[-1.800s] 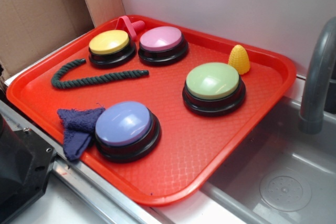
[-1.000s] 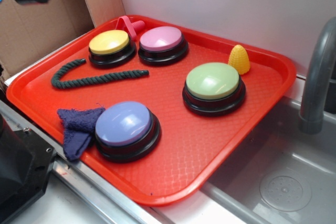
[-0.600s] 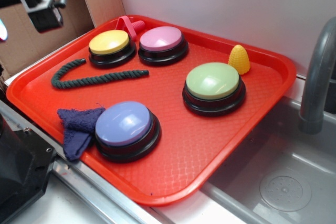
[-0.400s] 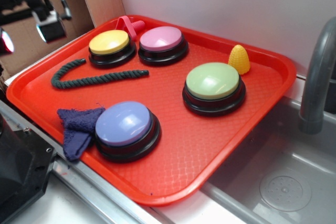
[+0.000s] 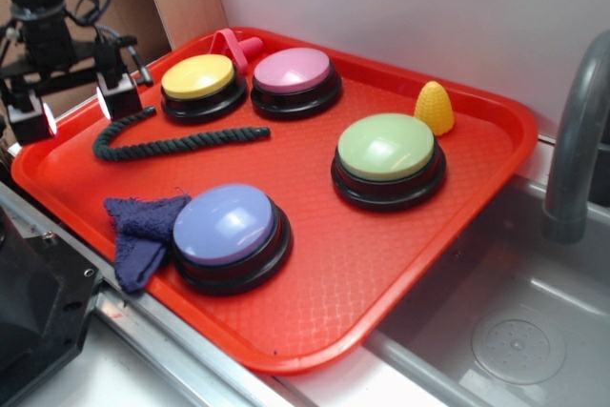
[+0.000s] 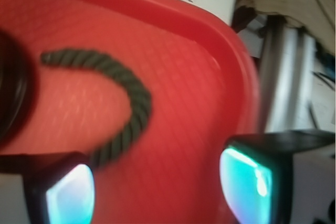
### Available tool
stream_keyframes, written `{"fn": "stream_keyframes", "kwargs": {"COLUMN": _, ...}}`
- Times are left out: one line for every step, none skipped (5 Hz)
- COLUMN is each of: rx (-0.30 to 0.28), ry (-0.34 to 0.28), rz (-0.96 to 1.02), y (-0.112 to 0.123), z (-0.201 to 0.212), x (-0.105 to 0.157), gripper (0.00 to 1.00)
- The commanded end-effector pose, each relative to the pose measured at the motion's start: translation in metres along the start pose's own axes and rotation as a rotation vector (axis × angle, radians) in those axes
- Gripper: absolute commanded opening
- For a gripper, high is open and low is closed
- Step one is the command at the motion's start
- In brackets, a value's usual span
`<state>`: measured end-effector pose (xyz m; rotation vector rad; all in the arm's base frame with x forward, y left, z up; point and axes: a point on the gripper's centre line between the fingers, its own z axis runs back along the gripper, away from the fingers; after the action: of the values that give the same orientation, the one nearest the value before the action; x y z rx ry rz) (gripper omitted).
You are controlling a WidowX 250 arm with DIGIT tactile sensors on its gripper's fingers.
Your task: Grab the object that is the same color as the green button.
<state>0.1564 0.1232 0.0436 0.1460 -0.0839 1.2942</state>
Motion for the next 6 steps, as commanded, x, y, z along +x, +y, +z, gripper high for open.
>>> {"fn": "stream_keyframes", "kwargs": {"rx": -0.129, "ry": 0.009, "rz": 0.012, "y": 0.0006, "z": -0.0336, "x": 0.0185, "gripper": 1.00}}
{"fn": "stream_keyframes", "kwargs": {"rx": -0.123, "ry": -0.003, "rz": 0.001, "y": -0.0004, "z": -0.0402, "x": 0.0187, "gripper": 1.00}}
{"fn": "stream_keyframes", "kwargs": {"rx": -0.140, "ry": -0.002, "rz": 0.013, "y": -0.0003, "z": -0.0386, "x": 0.0198, "gripper": 0.00}}
{"fn": "stream_keyframes", "kwargs": {"rx": -0.142, "ry": -0.002, "rz": 0.038, "y": 0.0007, "z": -0.0382, "x": 0.0192, "gripper": 0.00}}
{"fn": "stream_keyframes", "kwargs": {"rx": -0.124, "ry": 0.003, "rz": 0.026, "y": -0.0003, "z": -0.0346, "x": 0.0188, "gripper": 0.00}}
{"fn": "stream_keyframes", "kwargs": {"rx": -0.124, "ry": -0.013, "rz": 0.037, "y": -0.0009, "z": -0.0314, "x": 0.0177, "gripper": 0.00}}
